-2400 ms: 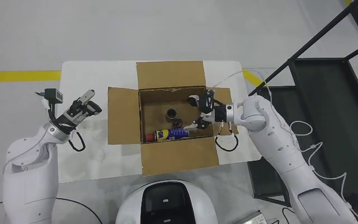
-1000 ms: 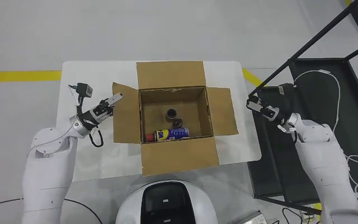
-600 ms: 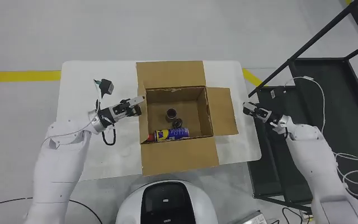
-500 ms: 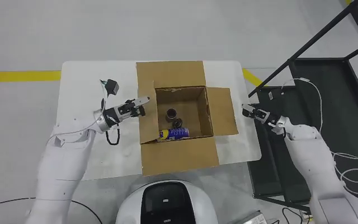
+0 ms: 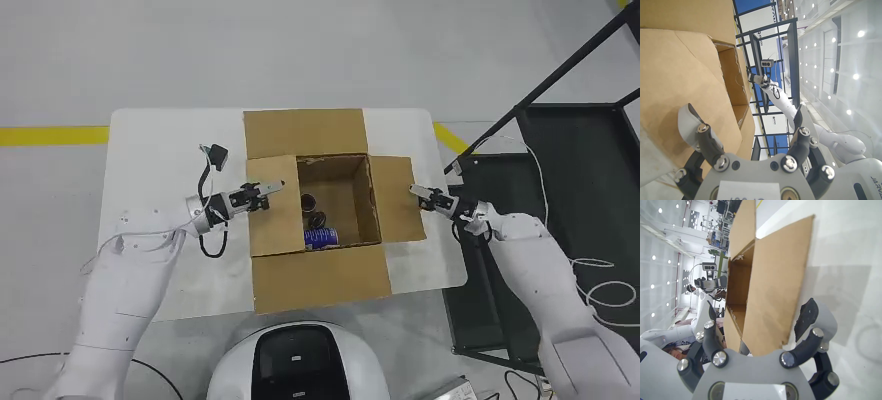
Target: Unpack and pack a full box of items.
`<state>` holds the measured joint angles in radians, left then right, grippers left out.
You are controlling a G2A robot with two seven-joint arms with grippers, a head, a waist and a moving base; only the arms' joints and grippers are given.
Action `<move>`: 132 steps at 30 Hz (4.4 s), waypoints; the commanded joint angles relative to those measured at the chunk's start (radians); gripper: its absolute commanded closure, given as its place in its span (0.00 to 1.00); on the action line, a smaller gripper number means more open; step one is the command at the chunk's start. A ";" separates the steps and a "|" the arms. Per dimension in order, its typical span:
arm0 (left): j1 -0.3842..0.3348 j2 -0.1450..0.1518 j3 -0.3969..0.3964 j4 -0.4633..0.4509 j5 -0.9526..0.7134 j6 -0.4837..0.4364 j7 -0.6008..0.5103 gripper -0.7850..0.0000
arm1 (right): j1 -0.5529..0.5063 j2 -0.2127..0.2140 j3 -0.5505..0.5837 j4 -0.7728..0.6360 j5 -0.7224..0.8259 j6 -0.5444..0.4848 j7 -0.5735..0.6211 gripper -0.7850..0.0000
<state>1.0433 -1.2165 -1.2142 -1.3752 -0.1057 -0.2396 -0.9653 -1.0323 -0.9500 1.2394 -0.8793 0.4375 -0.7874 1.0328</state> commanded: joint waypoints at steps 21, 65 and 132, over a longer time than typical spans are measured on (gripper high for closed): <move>0.029 0.017 -0.030 -0.011 -0.014 -0.039 0.055 0.00 | -0.037 0.117 -0.172 -0.544 -0.094 -0.016 -0.016 0.00; 0.061 0.046 -0.164 0.004 -0.151 -0.050 0.032 0.00 | 0.187 -0.001 -0.464 -0.455 -0.299 0.244 -0.103 0.00; -0.516 -0.107 0.155 0.865 -0.140 -0.202 0.227 0.00 | -0.271 0.116 -0.161 -0.612 0.274 0.302 0.302 0.00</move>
<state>0.5379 -1.3168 -1.0663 -0.5296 -0.2411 -0.4362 -0.7395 -1.3163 -0.8318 1.0839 -1.4847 0.6771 -0.4929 1.3275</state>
